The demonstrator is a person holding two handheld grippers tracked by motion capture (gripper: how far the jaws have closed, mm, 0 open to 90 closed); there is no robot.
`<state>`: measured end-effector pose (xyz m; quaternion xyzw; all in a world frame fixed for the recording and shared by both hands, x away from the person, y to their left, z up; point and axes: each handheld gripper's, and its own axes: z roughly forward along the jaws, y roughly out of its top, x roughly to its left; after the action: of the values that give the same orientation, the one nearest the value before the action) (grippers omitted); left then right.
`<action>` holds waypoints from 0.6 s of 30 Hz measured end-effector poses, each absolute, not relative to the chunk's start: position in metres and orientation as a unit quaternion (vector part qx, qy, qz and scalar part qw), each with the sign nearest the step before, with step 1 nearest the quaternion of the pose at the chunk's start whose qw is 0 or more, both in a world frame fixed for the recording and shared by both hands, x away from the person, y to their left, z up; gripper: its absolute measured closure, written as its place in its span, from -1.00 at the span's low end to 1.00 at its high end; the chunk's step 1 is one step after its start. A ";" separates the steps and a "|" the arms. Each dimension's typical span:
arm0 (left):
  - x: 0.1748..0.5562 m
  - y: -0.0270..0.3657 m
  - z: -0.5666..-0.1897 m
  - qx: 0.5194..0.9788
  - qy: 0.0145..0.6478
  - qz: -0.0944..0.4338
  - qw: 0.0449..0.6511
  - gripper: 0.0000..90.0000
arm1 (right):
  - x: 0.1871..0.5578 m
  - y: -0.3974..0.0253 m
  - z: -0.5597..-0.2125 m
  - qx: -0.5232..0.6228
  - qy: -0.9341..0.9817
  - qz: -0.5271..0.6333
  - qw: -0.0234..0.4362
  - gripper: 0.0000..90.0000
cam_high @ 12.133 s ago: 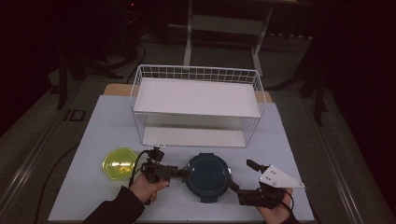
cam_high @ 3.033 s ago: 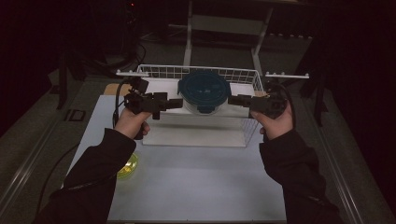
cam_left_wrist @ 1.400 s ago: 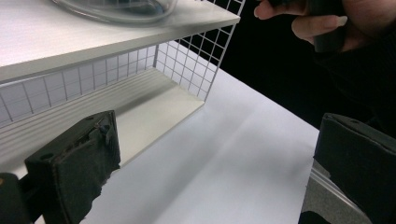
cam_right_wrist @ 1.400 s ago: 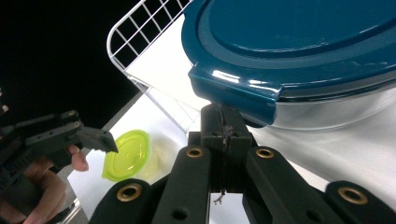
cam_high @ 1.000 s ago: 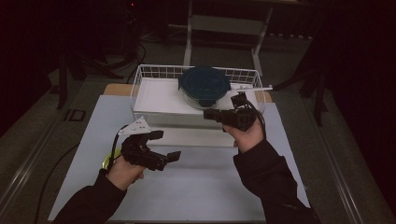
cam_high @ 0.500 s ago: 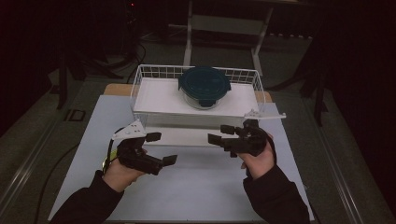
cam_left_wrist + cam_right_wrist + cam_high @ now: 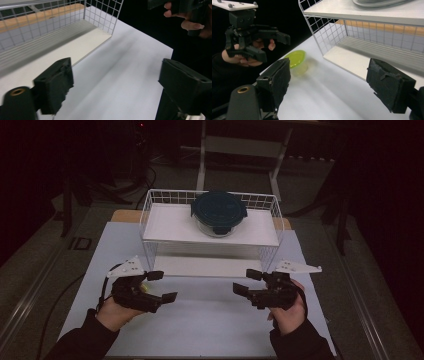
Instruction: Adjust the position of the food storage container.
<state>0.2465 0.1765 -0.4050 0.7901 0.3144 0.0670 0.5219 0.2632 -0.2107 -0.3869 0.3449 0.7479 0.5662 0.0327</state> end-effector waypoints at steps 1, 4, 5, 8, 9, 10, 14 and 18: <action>0.245 0.181 -0.405 0.790 0.317 0.072 0.520 -0.68 | 0.261 -0.212 -0.388 0.344 0.747 0.568 0.034 -0.58; 0.241 0.193 -0.405 0.785 0.326 0.081 0.520 -0.55 | 0.253 -0.218 -0.393 0.342 0.743 0.574 0.034 -0.58; 0.240 0.198 -0.406 0.783 0.328 0.082 0.521 -0.55 | 0.251 -0.219 -0.395 0.342 0.744 0.574 0.034 -0.58; 0.236 0.210 -0.406 0.780 0.338 0.094 0.518 -0.38 | 0.245 -0.224 -0.403 0.344 0.743 0.573 0.042 -0.58; 0.233 0.219 -0.406 0.777 0.342 0.105 0.518 -0.30 | 0.242 -0.228 -0.408 0.347 0.741 0.574 0.041 -0.58; 0.233 0.219 -0.406 0.777 0.342 0.105 0.518 -0.25 | 0.242 -0.228 -0.408 0.347 0.741 0.574 0.041 -0.58; 0.230 0.238 -0.411 0.772 0.357 0.112 0.514 0.07 | 0.238 -0.235 -0.415 0.356 0.737 0.574 0.044 -0.58; 0.226 0.254 -0.423 0.771 0.371 0.118 0.505 0.33 | 0.234 -0.241 -0.419 0.359 0.733 0.575 0.062 -0.57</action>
<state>0.2259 0.2539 -0.4226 0.7705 0.3707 0.1182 0.5049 0.2337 -0.2413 -0.4189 0.3590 0.7327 0.5749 0.0618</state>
